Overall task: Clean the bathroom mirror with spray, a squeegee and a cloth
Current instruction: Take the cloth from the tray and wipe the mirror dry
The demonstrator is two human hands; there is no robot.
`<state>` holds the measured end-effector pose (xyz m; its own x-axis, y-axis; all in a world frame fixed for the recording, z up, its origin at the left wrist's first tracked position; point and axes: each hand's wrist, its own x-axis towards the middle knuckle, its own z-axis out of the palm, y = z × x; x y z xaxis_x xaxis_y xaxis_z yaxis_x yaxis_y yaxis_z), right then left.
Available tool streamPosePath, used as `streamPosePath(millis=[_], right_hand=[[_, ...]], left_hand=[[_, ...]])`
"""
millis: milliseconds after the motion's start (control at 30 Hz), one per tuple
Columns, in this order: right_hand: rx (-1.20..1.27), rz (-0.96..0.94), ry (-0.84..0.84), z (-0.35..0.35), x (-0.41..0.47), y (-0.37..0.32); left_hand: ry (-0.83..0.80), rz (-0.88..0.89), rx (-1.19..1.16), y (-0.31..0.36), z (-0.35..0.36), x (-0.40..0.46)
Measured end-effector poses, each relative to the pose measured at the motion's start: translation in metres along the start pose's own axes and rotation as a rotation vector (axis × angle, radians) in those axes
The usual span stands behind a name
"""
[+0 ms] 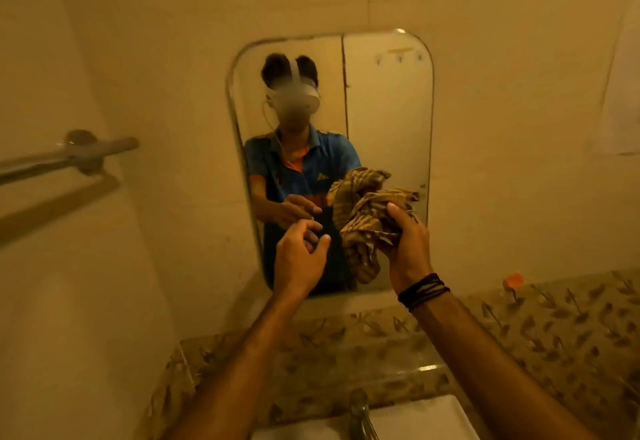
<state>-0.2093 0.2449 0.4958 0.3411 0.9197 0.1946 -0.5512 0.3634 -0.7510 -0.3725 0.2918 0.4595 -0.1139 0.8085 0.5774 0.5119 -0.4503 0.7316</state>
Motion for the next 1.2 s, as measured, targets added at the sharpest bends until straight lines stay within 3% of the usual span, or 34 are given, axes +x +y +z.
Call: streamPosePath(millis=[133,233,433,567,667,767,867,933,1067,1200], right_hand=[[0.009,-0.188,-0.034,0.052,0.013,-0.029],[-0.178,-0.341,-0.002,0.091,0.020,-0.043],[-0.341,-0.840,-0.134,0.165,0.039,-0.060],[-0.957,-1.220,-0.257,0.192,0.080,-0.066],[-1.423,-1.433,-0.133,0.200,0.108,-0.055],[-1.547,-1.564,-0.025,0.210,0.124,-0.050],[-1.524,-1.661,-0.132,0.219,0.136,-0.055],[-1.526,-1.627,-0.202,0.220,0.139,-0.050],[-1.520,-1.520,-0.161,0.210,0.128,-0.027],[-1.616,-1.621,-0.091,0.185,0.110,-0.001]], left_hand=[[0.271,0.162,0.185,0.025,-0.044,0.043],[0.360,0.203,0.285,0.045,-0.069,0.078],[0.661,0.333,0.406,0.080,-0.118,0.144],[0.565,0.292,0.566,0.075,-0.128,0.168],[0.564,0.325,0.668,0.061,-0.124,0.173],[0.572,0.394,0.737,0.044,-0.131,0.182],[0.555,0.488,0.795,0.025,-0.141,0.189],[0.571,0.511,0.795,0.020,-0.140,0.193],[0.608,0.516,0.790,0.016,-0.136,0.196],[0.582,0.542,0.786,0.015,-0.138,0.195]])
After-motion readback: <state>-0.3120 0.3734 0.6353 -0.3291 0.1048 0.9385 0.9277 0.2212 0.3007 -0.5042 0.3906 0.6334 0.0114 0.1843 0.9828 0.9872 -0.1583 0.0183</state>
